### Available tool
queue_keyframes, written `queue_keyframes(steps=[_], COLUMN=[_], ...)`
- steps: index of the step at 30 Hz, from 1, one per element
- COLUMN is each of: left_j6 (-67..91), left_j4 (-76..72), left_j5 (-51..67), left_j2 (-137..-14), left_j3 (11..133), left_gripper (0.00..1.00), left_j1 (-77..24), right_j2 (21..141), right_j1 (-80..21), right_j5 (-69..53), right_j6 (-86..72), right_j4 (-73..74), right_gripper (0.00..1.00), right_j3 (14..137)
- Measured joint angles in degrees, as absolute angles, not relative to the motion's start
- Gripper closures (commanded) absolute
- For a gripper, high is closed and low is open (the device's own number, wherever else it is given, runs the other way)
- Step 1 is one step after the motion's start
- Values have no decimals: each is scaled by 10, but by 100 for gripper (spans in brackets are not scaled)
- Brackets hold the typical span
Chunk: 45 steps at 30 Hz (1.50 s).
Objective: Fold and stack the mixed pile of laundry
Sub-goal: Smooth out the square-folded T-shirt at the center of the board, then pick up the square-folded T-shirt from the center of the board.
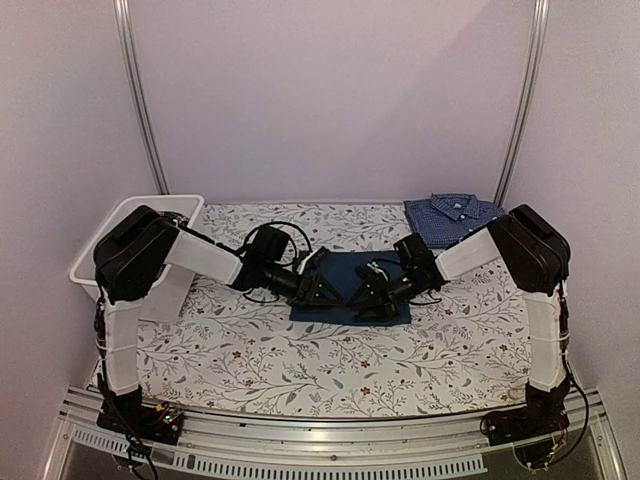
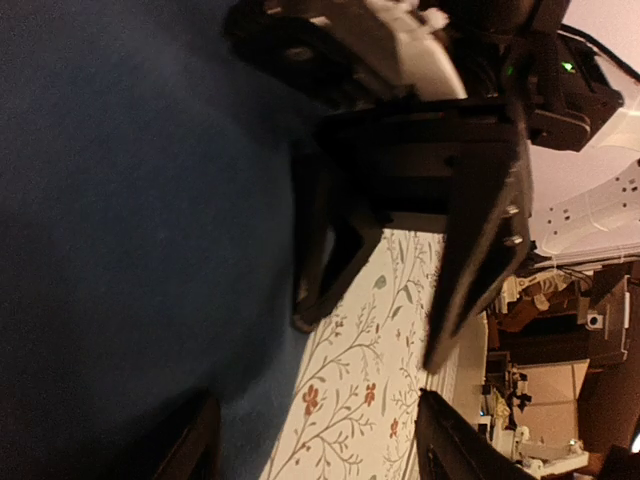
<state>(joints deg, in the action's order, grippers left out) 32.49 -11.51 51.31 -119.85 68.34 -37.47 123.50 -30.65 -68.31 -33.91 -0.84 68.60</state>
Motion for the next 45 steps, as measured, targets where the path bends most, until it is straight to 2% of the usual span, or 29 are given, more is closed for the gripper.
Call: queue_keyframes(steps=[3, 9, 16, 22, 26, 31, 38, 45], left_j6=[356, 389, 344, 217, 115, -2, -121, -150], left_j4=[-173, -276, -206, -83, -37, 0, 50, 58], left_j5=[535, 535, 460, 330, 231, 156, 119, 139], left_j2=[-1235, -1203, -1085, -1034, -1051, -1127, -1249, -1325], left_j3=[642, 546, 467, 589, 695, 794, 893, 964], left_gripper=[34, 34, 28, 27, 34, 41, 52, 59], left_j1=[-364, -357, -353, -378, -434, -506, -578, -598], right_j2=[1250, 1237, 1146, 1029, 970, 950, 951, 951], right_j1=[-292, -271, -255, -190, -138, -109, -109, -109], right_j5=[-705, -734, -694, -656, -621, -580, -553, -534], right_j6=[-338, -301, -258, -246, -248, -262, -279, -298], right_j4=[-39, -70, 22, 87, 102, 112, 115, 115], right_gripper=[40, 41, 40, 41, 41, 41, 41, 41], right_j3=[656, 605, 539, 507, 491, 484, 460, 439])
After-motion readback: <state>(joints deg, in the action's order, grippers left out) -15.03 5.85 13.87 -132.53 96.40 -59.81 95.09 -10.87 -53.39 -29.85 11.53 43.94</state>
